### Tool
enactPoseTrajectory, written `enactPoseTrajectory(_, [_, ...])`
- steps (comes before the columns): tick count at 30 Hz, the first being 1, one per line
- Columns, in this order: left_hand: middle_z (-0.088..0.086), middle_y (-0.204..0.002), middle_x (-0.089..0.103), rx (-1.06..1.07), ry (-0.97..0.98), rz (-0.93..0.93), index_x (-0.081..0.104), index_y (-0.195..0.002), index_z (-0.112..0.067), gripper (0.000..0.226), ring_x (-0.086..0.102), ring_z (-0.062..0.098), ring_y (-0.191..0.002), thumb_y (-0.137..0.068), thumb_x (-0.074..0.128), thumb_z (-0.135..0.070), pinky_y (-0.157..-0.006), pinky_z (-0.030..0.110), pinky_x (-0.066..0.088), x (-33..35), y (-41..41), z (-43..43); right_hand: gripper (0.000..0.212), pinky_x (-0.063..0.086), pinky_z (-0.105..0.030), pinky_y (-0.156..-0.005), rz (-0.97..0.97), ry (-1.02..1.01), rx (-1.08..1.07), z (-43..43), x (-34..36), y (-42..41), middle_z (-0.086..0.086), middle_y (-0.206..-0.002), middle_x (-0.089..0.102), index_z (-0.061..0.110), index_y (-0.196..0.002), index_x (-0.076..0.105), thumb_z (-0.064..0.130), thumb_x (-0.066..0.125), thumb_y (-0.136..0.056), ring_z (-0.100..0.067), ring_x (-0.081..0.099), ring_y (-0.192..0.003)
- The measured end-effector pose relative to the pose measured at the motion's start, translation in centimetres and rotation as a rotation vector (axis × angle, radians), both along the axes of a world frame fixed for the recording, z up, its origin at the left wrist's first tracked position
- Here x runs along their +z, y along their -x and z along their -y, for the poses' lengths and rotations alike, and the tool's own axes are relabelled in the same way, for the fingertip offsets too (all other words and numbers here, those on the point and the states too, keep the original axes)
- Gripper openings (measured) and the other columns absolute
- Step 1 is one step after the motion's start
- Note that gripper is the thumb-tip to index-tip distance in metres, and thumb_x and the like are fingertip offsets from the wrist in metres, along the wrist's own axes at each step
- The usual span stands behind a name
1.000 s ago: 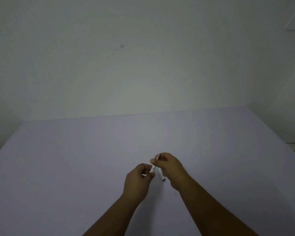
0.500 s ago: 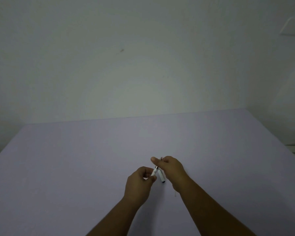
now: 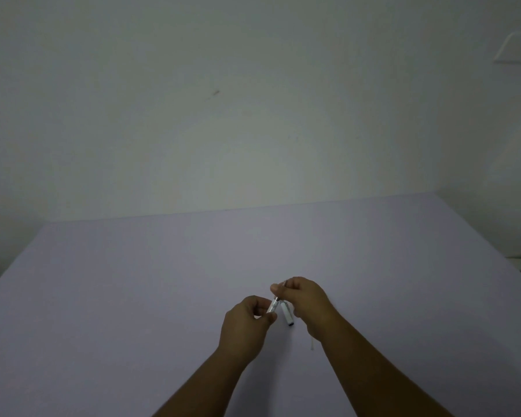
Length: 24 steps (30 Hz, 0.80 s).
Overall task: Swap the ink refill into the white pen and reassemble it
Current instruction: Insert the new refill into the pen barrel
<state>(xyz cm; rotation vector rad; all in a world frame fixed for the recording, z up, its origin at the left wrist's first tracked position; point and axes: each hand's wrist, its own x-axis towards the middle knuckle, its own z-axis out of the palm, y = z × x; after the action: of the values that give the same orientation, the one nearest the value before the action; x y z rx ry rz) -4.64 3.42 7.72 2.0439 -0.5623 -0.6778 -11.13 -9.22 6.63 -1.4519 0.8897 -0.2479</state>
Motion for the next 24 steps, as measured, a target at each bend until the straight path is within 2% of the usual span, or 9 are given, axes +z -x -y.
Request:
enactPoseTrajectory(3, [-0.012, -0.082, 0.064, 0.003, -0.002, -0.019, 0.066, -0.09, -0.023, 0.007, 0.063, 0.012, -0.08, -0.084, 0.066, -0.02, -0.063, 0.018, 0.044, -0.07, 0.06, -0.01, 0.032, 0.038, -0.025, -0.059, -0.067, 0.011, -0.01, -0.11, -0.09, -0.24, 0.005, -0.064, 0.053, 0.023, -0.062, 0.054, 0.047, 0.072, -0.073, -0.009, 0.046, -0.06])
enactPoseTrajectory(6, [-0.011, -0.08, 0.064, 0.025, -0.004, -0.031, 0.066, -0.09, -0.022, 0.007, 0.063, 0.013, -0.078, -0.083, 0.067, -0.019, -0.062, 0.019, 0.045, -0.08, -0.06, 0.01, 0.012, 0.041, -0.023, -0.061, 0.026, -0.095, 0.015, 0.04, 0.07, -0.07, 0.005, -0.08, 0.066, 0.026, -0.078, 0.068, 0.038, 0.068, -0.08, -0.009, 0.051, -0.068])
enactPoseTrajectory(8, [-0.011, -0.08, 0.064, 0.021, -0.013, -0.017, 0.066, -0.089, -0.023, 0.007, 0.063, 0.012, -0.078, -0.083, 0.067, -0.02, -0.063, 0.019, 0.045, -0.11, -0.13, 0.04, 0.01, 0.041, -0.022, -0.059, 0.027, -0.058, 0.02, 0.03, 0.16, -0.13, 0.007, -0.072, 0.066, 0.025, -0.072, 0.069, 0.032, 0.07, -0.079, -0.009, 0.053, -0.065])
enactPoseTrajectory(10, [-0.011, -0.081, 0.064, 0.011, -0.015, -0.012, 0.066, -0.09, -0.023, 0.007, 0.062, 0.012, -0.079, -0.084, 0.067, -0.02, -0.063, 0.019, 0.045, -0.19, -0.04, 0.1, 0.025, 0.038, -0.022, -0.057, -0.048, 0.019, 0.001, 0.06, 0.15, -0.37, 0.008, -0.061, 0.058, 0.023, -0.061, 0.059, 0.039, 0.073, -0.075, -0.007, 0.05, -0.059])
enactPoseTrajectory(12, [-0.01, -0.08, 0.064, 0.012, -0.014, -0.016, 0.066, -0.091, -0.021, 0.008, 0.062, 0.011, -0.078, -0.084, 0.067, -0.02, -0.062, 0.018, 0.044, -0.14, 0.01, 0.12, 0.031, 0.036, -0.022, -0.057, -0.088, 0.036, 0.008, 0.03, 0.28, -0.46, 0.008, -0.06, 0.053, 0.023, -0.061, 0.055, 0.046, 0.071, -0.074, -0.007, 0.046, -0.058])
enactPoseTrajectory(16, [-0.009, -0.08, 0.064, 0.02, -0.024, -0.002, 0.066, -0.09, -0.021, 0.007, 0.062, 0.011, -0.077, -0.083, 0.067, -0.02, -0.061, 0.018, 0.044, -0.09, -0.21, 0.16, 0.009, 0.04, -0.021, -0.058, 0.031, -0.089, 0.045, 0.17, 0.35, -0.12, 0.008, -0.071, 0.068, 0.025, -0.074, 0.069, 0.027, 0.066, -0.083, -0.009, 0.05, -0.063])
enactPoseTrajectory(19, [-0.012, -0.081, 0.064, -0.001, -0.041, 0.033, 0.067, -0.092, -0.021, 0.009, 0.06, 0.005, -0.075, -0.084, 0.066, -0.021, -0.06, 0.015, 0.041, -0.26, -0.06, 0.11, 0.024, 0.038, -0.023, -0.058, -0.05, -0.003, 0.023, 0.11, 0.08, -0.2, 0.009, -0.057, 0.058, 0.022, -0.061, 0.06, 0.036, 0.071, -0.077, -0.008, 0.048, -0.057])
enactPoseTrajectory(21, [-0.011, -0.082, 0.064, -0.006, -0.038, 0.018, 0.067, -0.092, -0.021, 0.009, 0.061, 0.007, -0.077, -0.084, 0.066, -0.021, -0.061, 0.015, 0.043, -0.3, 0.01, 0.1, 0.032, 0.037, -0.024, -0.057, -0.097, 0.02, 0.027, 0.08, -0.01, -0.28, 0.007, -0.058, 0.052, 0.021, -0.061, 0.055, 0.044, 0.071, -0.076, -0.008, 0.045, -0.055])
enactPoseTrajectory(24, [-0.009, -0.08, 0.065, 0.003, -0.04, -0.02, 0.065, -0.086, -0.024, 0.006, 0.063, 0.012, -0.076, -0.083, 0.067, -0.02, -0.061, 0.019, 0.045, -0.29, -0.16, 0.05, 0.01, 0.038, -0.021, -0.053, -0.01, -0.087, 0.083, 0.31, 0.08, -0.09, 0.004, -0.067, 0.058, 0.022, -0.074, 0.068, 0.028, 0.066, -0.082, -0.009, 0.046, -0.057])
